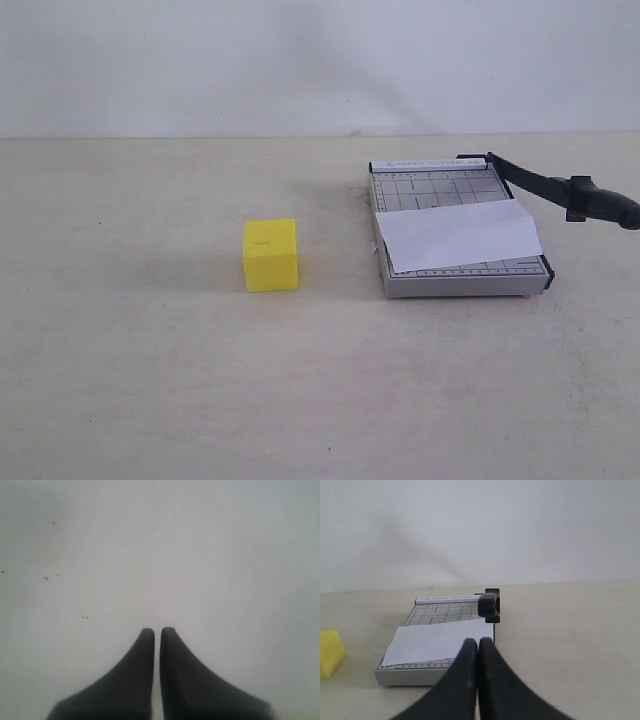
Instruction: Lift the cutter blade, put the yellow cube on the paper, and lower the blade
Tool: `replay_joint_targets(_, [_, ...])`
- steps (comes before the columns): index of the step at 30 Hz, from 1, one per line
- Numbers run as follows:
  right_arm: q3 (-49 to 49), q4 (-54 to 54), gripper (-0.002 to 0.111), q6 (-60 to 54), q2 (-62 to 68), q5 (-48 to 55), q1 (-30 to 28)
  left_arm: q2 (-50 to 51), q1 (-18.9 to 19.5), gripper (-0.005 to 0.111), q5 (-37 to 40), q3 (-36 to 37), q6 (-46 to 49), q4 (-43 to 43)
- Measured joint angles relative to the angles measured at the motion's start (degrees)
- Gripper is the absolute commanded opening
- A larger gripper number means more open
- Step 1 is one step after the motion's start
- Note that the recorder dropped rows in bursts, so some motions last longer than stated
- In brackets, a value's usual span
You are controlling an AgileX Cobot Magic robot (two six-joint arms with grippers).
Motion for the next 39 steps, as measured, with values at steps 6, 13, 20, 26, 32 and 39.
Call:
replay_joint_targets(6, [0.0,0.0,0.0,0.0,0.0,0.0,0.0,21.2,0.0,0.004,-3.0,-12.1,-14.8,23.8])
replay_joint_targets(13, [0.0,0.0,0.0,0.0,0.0,0.1,0.0,44.4,-0.1,0.004,-12.0,-20.5,-23.1,43.9])
replay_joint_targets(20, [0.0,0.0,0.0,0.0,0.0,0.1,0.0,57.1,-9.0,0.004,-10.3,-24.2,-24.2,49.7])
replay_joint_targets(26, [0.0,0.0,0.0,0.0,0.0,0.1,0.0,66.0,-22.3,0.004,0.8,-27.6,-24.2,51.1])
replay_joint_targets(32, [0.0,0.0,0.0,0.0,0.0,0.1,0.0,77.0,-32.8,0.004,9.7,-34.7,-24.2,51.5])
replay_joint_targets(39, [0.0,0.0,0.0,0.0,0.0,0.1,0.0,91.6,-39.6,0.004,14.5,-47.6,-24.2,51.5])
